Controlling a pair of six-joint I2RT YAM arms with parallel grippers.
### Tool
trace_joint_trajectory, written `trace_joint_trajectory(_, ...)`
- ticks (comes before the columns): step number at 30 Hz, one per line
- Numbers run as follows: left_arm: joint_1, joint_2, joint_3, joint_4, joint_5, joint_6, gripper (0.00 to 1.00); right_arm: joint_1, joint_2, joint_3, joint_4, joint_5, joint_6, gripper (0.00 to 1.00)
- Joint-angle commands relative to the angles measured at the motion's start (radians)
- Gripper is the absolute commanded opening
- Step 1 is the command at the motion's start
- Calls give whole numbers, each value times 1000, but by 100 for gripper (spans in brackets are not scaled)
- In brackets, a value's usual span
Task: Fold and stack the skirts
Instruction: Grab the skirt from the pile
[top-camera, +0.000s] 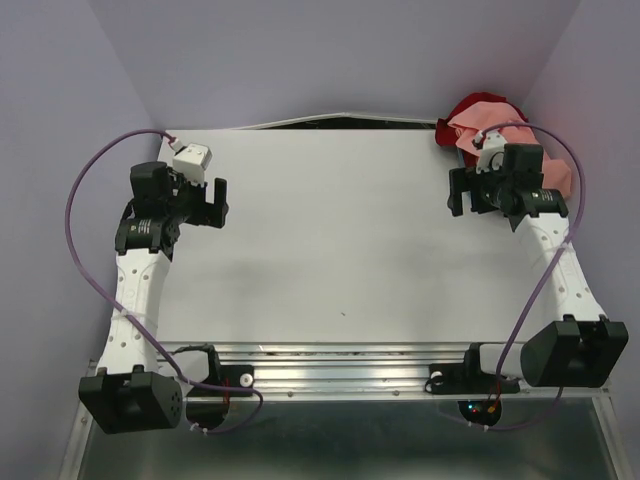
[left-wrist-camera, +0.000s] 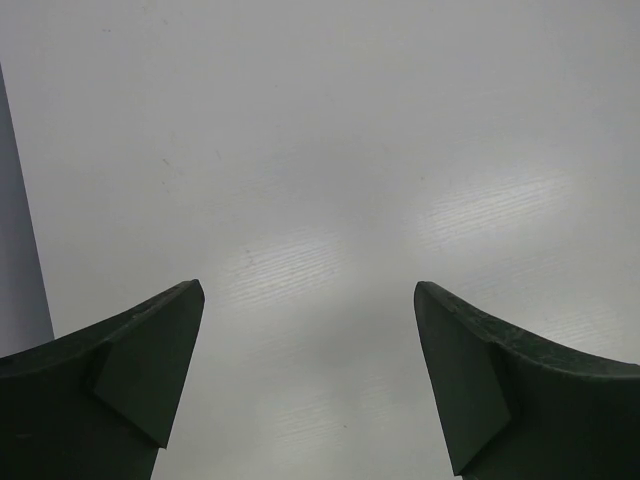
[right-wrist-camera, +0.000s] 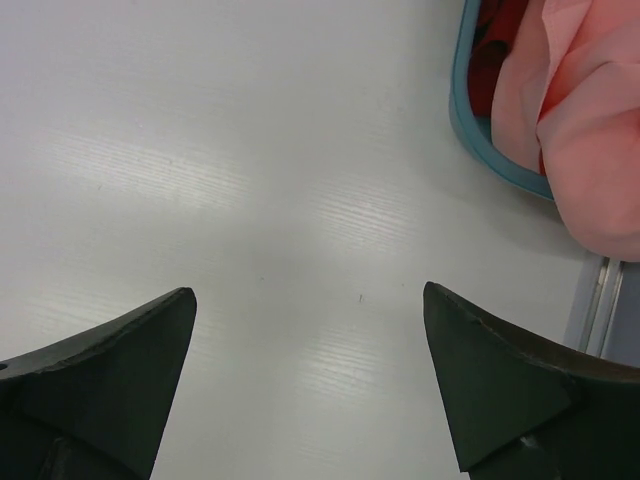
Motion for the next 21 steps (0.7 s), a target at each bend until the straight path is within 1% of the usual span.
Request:
trace_joint_trajectory(1, -8, 9, 13, 31, -11, 36, 99, 2, 24, 73, 19, 90, -22, 100)
trace_joint_trajectory(4, -8, 37, 31, 17, -7, 39, 99, 2, 66, 117, 36, 159, -57, 100)
trace_joint_trajectory(7, -9, 54, 32, 16, 4, 36, 99, -19, 161, 191, 40, 321, -83, 100)
trace_joint_trajectory(10, -9, 60, 25, 25, 1, 30, 99, -93, 265, 292, 48, 343, -65, 100)
trace_joint_trajectory(11, -9, 60, 22, 28, 3, 28, 99, -111, 325, 326, 46, 345, -60, 100)
trace_joint_trajectory(12, -11, 63, 19, 29, 3, 27, 99, -136, 357, 388, 46, 356, -63, 100)
trace_joint_trajectory(17, -9, 83, 10, 43, -3, 22, 99, -148, 544, 550, 36, 380, -69, 100)
trace_joint_trajectory(19, -11, 95, 2, 51, -5, 15, 99, -148, 644, 637, 14, 379, -49, 100)
trace_joint_trajectory(21, -11, 106, 1, 52, -10, 9, 99, -158, 705, 686, -4, 371, -40, 100)
